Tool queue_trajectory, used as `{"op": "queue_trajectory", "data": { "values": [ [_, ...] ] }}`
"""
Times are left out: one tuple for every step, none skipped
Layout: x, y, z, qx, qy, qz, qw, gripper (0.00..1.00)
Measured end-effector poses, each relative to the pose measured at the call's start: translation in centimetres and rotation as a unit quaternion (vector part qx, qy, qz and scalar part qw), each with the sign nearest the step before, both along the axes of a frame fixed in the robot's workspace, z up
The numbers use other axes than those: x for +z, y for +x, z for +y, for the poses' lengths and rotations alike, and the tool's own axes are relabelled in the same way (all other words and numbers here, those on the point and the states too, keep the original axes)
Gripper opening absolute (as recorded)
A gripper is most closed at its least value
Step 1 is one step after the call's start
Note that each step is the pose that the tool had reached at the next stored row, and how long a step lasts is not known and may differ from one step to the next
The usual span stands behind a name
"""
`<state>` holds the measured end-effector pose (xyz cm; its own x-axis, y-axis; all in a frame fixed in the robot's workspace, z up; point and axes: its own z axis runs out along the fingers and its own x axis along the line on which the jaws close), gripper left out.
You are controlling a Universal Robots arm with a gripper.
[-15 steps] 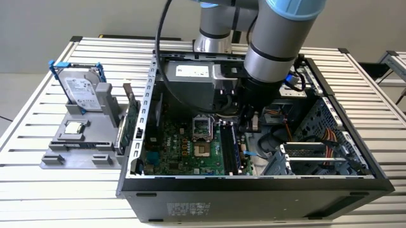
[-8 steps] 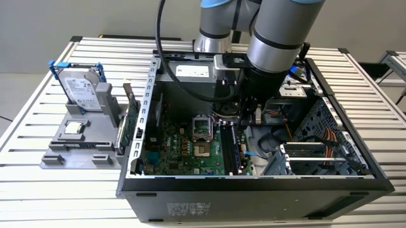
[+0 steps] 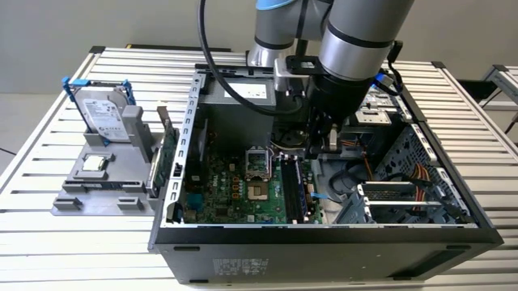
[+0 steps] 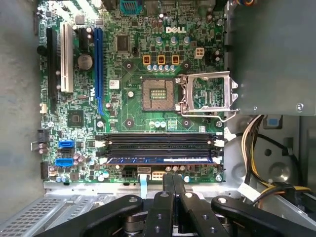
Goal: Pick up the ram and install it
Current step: 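Press down the ram until it locks into place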
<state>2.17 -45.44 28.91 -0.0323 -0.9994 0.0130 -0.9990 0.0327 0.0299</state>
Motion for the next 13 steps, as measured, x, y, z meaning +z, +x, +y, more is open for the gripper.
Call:
{"op": "queue_trajectory", "data": {
  "values": [
    [0.12, 0.0, 0.0, 0.0, 0.0, 0.0, 1.0, 0.0],
    [0.25, 0.0, 0.0, 0.0, 0.0, 0.0, 1.0, 0.0],
    [0.41, 0.0, 0.0, 0.0, 0.0, 0.0, 1.0, 0.0],
    [0.55, 0.0, 0.0, 0.0, 0.0001, 0.0, 1.0, 0.0],
    [0.67, 0.0, 0.0, 0.0, 0.0, 0.0, 1.0, 0.0],
    [0.79, 0.0, 0.0, 0.0, 0.0, 0.0, 1.0, 0.0],
    [0.87, 0.0, 0.0, 0.0, 0.0, 0.0, 1.0, 0.0],
    [0.94, 0.0, 0.0, 0.0, 0.0, 0.0, 1.0, 0.0],
    [0.99, 0.0, 0.0, 0.0, 0.0, 0.0, 1.0, 0.0],
    [0.99, 0.0, 0.0, 0.0, 0.0001, 0.0, 1.0, 0.0],
    [0.99, 0.0, 0.0, 0.0, 0.0001, 0.0, 1.0, 0.0],
    [0.99, 0.0, 0.0, 0.0, 0.0001, 0.0, 1.0, 0.0],
    [1.01, 0.0, 0.0, 0.0, 0.0, 0.0, 1.0, 0.0]
  ]
}}
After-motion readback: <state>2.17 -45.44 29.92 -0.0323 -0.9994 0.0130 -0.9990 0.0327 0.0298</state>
